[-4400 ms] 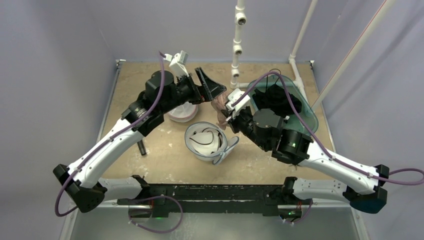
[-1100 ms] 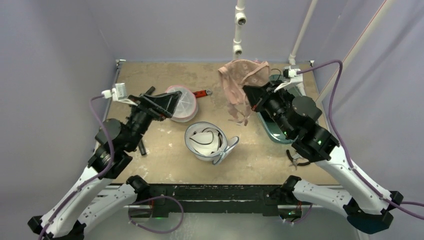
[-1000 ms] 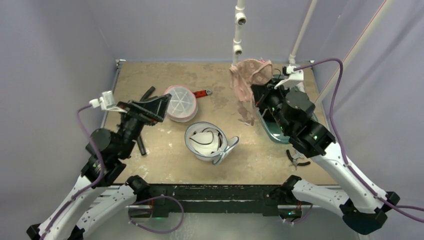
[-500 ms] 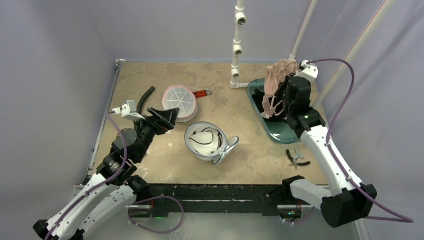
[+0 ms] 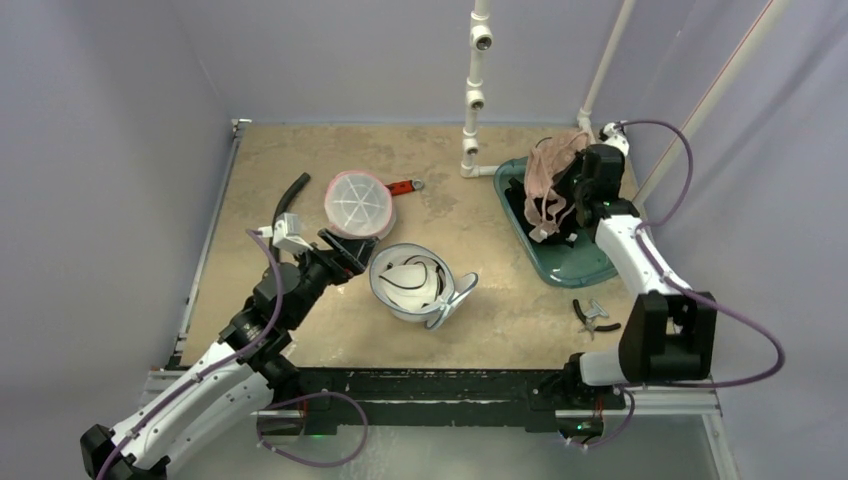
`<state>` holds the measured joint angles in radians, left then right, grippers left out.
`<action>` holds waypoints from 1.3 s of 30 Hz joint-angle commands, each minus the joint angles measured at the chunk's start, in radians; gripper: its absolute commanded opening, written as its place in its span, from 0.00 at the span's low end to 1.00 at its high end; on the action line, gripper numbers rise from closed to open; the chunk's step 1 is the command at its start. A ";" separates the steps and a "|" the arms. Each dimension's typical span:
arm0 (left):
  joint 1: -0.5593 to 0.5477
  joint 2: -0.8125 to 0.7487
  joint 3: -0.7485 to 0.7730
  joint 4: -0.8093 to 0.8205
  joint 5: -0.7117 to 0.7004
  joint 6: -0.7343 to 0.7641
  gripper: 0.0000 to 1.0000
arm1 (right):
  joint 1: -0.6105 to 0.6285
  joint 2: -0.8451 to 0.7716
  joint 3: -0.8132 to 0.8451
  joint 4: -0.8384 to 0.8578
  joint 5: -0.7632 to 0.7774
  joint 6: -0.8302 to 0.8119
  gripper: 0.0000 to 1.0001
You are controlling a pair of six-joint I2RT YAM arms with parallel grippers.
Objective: Unzip the laundry bag and remove the bra
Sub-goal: Place the bra in the bin.
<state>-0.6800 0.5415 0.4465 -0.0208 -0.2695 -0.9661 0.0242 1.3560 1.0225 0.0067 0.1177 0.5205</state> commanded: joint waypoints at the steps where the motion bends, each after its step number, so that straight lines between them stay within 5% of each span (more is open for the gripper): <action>1: 0.004 0.002 -0.009 0.064 0.040 -0.027 0.83 | -0.023 0.088 0.041 0.073 -0.133 0.078 0.00; 24: 0.005 0.088 -0.079 0.134 0.125 -0.076 0.82 | -0.119 0.313 0.013 0.023 -0.296 0.171 0.00; 31: 0.005 0.057 -0.089 0.110 0.107 -0.076 0.83 | -0.119 0.250 0.005 -0.028 -0.215 0.119 0.50; 39: 0.004 0.041 -0.090 0.088 0.104 -0.068 0.83 | -0.115 0.114 -0.024 -0.100 -0.102 0.085 0.68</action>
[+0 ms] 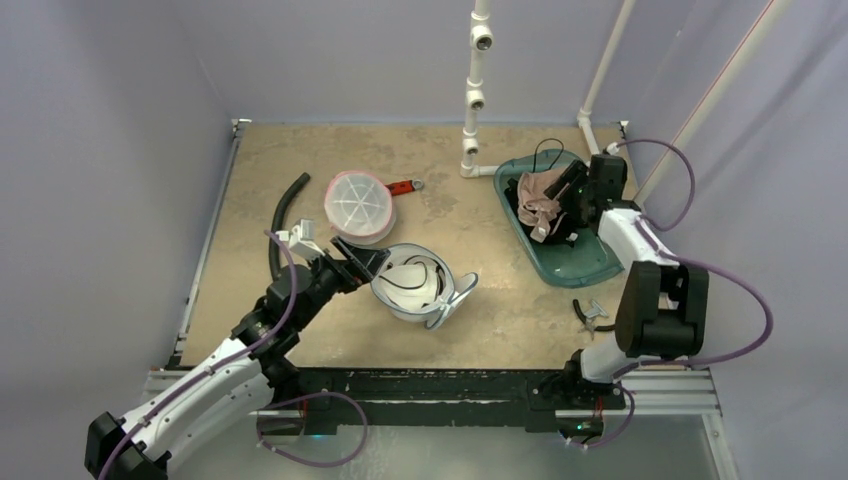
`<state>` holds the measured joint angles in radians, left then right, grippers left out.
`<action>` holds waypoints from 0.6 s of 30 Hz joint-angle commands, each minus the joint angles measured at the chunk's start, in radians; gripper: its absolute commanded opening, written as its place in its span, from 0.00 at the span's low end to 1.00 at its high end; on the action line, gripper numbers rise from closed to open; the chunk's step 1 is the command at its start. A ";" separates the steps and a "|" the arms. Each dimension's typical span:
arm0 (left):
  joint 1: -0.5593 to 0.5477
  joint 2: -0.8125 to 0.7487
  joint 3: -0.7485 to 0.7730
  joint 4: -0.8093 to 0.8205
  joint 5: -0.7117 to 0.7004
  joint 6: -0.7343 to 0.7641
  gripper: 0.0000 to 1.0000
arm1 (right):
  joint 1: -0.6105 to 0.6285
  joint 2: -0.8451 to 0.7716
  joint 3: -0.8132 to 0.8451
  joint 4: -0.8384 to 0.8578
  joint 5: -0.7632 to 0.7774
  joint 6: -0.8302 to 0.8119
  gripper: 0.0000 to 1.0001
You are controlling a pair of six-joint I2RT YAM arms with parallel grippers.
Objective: Unzip the laundry bag and remove the bra
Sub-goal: Place the bra in the bin.
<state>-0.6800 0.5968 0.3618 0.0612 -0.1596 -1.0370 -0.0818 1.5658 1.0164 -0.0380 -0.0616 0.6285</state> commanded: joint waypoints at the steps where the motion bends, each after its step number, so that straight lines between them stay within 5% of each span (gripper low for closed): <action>1: 0.005 -0.018 -0.008 0.005 -0.006 0.003 0.83 | -0.008 -0.117 -0.023 -0.064 0.090 -0.034 0.69; 8: 0.004 -0.030 -0.012 -0.013 0.000 0.001 0.83 | 0.030 -0.276 -0.023 -0.148 0.165 -0.073 0.69; 11: 0.005 -0.031 -0.005 -0.032 -0.006 0.003 0.83 | 0.148 -0.332 0.019 -0.138 0.262 -0.116 0.62; 15: 0.004 -0.028 0.002 -0.041 0.007 0.014 0.80 | 0.222 -0.299 0.053 -0.050 0.276 -0.103 0.28; 18: 0.004 -0.035 0.006 -0.029 0.034 0.055 0.75 | 0.222 -0.255 0.003 0.047 0.270 -0.017 0.19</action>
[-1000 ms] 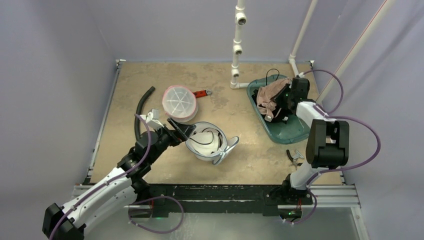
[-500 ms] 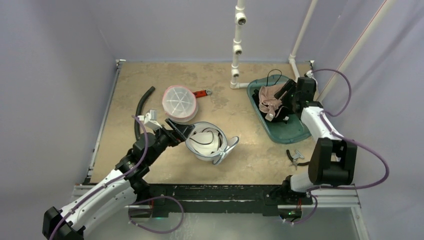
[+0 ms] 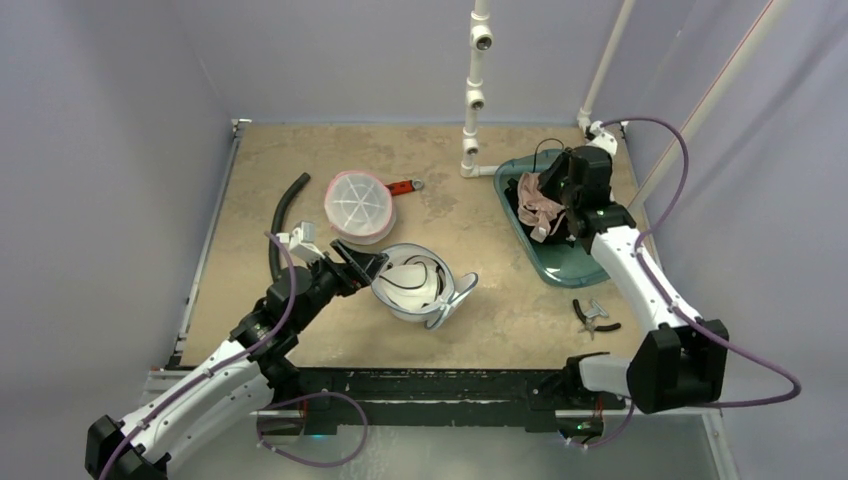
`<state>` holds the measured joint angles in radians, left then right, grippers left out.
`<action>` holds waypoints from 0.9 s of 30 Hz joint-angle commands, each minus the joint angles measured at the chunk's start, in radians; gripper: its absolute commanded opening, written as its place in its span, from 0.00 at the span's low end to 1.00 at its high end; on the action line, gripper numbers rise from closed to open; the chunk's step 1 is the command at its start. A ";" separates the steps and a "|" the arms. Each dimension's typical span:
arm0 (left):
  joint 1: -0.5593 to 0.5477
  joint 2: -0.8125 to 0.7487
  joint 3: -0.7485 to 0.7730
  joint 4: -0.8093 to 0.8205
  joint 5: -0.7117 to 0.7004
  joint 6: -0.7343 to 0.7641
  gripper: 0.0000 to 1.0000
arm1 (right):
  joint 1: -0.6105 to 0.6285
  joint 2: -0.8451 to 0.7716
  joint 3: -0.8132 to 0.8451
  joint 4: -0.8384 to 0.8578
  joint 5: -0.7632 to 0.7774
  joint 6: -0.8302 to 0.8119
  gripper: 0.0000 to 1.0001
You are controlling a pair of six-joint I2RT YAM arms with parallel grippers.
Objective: Unzip the laundry bag and remove the bra
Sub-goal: Place the bra in the bin.
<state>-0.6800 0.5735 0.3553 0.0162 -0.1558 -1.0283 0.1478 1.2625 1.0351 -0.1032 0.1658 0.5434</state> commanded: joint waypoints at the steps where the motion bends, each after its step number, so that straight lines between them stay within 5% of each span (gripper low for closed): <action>1: 0.005 -0.019 0.014 0.011 0.028 0.051 0.74 | -0.008 0.063 -0.038 0.166 0.090 0.088 0.17; 7: 0.004 -0.039 0.010 -0.015 -0.008 0.045 0.74 | -0.005 0.195 -0.049 0.366 0.312 0.021 0.15; 11: 0.005 -0.018 0.008 -0.013 -0.009 0.044 0.73 | -0.012 0.320 0.010 0.327 0.346 -0.010 0.15; 27: 0.004 0.022 -0.020 0.019 0.015 0.040 0.73 | -0.082 0.468 0.008 0.272 0.226 0.021 0.18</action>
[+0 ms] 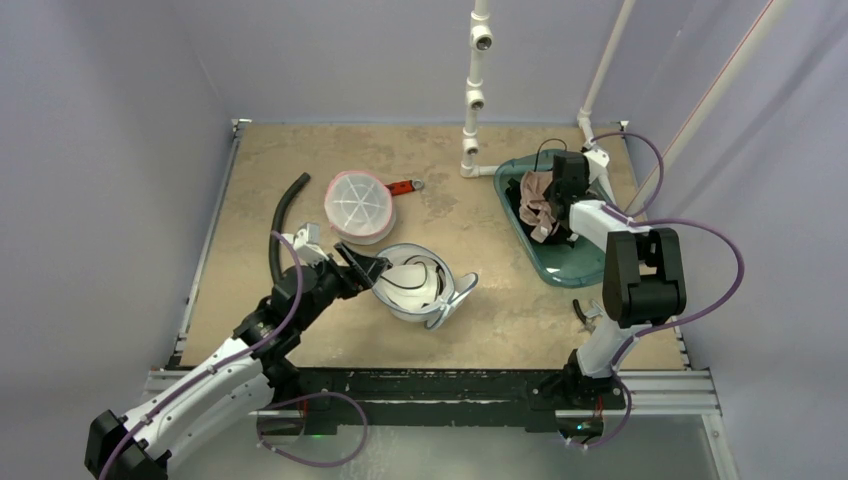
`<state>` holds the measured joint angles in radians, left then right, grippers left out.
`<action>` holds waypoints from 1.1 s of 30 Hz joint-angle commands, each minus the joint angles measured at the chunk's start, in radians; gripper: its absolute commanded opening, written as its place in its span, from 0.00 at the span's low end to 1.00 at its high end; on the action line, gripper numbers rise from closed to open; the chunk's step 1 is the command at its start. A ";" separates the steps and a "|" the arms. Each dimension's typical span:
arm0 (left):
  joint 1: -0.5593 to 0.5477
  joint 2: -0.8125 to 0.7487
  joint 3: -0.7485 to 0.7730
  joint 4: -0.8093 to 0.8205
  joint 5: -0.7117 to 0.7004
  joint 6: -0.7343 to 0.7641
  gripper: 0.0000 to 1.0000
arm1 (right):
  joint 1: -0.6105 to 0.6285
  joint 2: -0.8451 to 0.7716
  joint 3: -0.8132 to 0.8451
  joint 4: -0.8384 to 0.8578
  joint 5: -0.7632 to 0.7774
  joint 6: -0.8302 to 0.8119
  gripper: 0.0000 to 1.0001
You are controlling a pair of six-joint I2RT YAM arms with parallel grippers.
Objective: Unzip the laundry bag and remove the bra
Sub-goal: Place the bra in the bin, then pick up the bra from the laundry bag.
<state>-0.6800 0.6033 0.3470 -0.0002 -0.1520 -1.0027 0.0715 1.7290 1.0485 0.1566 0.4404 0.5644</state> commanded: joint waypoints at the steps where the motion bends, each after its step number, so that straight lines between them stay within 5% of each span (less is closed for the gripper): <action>1: 0.005 -0.013 -0.015 0.031 0.011 0.014 0.73 | -0.006 -0.003 -0.007 0.015 -0.069 0.000 0.19; 14: 0.004 -0.076 0.035 -0.103 -0.021 0.044 0.74 | 0.086 -0.371 0.057 -0.009 -0.149 0.011 0.46; 21: 0.004 -0.079 0.077 -0.174 -0.010 0.101 0.74 | 0.291 -0.657 -0.141 0.130 -0.437 -0.042 0.52; 25: 0.005 -0.051 0.139 -0.242 -0.010 0.169 0.75 | 0.341 -0.779 -0.242 0.046 -0.525 0.035 0.77; 29: 0.004 0.032 0.207 -0.302 -0.003 0.232 0.76 | 0.428 -0.838 -0.282 -0.058 -0.633 -0.016 0.78; 33: 0.004 0.148 0.262 -0.334 0.019 0.283 0.74 | 0.592 -0.866 -0.293 -0.134 -0.540 -0.067 0.77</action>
<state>-0.6800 0.6651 0.5388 -0.2779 -0.1562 -0.8104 0.5365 0.8928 0.7605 0.1081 -0.1005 0.5556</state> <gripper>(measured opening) 0.750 0.775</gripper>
